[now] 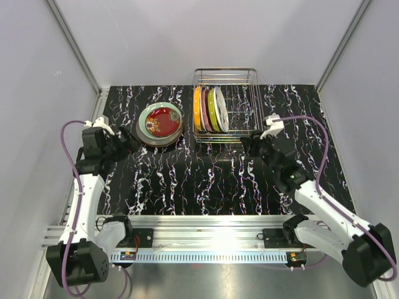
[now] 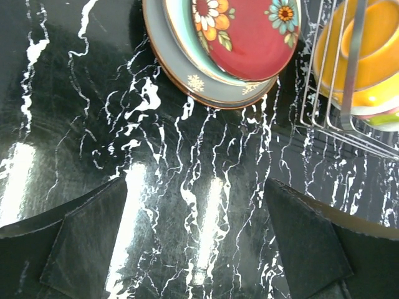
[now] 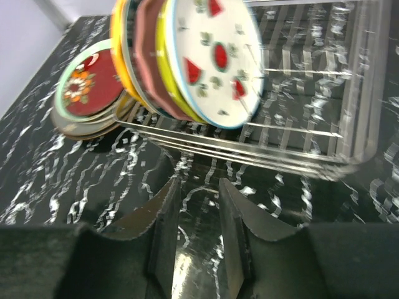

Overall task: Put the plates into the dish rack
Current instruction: Grab a plate with the left arm

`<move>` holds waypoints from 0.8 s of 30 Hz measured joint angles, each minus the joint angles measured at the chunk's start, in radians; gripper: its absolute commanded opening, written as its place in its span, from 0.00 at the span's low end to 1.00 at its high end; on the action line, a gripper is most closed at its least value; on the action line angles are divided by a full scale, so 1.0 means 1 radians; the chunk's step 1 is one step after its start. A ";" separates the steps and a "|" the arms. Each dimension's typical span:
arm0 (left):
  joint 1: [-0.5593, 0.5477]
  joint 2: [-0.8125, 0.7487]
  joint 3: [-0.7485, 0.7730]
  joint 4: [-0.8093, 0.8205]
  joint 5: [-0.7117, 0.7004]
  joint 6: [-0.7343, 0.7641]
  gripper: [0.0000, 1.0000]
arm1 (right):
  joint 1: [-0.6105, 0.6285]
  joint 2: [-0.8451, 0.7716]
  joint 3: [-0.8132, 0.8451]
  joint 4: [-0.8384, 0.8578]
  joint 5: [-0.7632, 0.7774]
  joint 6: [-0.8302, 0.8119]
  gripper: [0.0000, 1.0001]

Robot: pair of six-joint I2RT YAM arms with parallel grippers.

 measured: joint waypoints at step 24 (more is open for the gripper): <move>-0.092 0.674 0.515 0.087 -0.071 -0.057 0.55 | 0.000 -0.193 -0.088 -0.089 0.183 0.096 0.26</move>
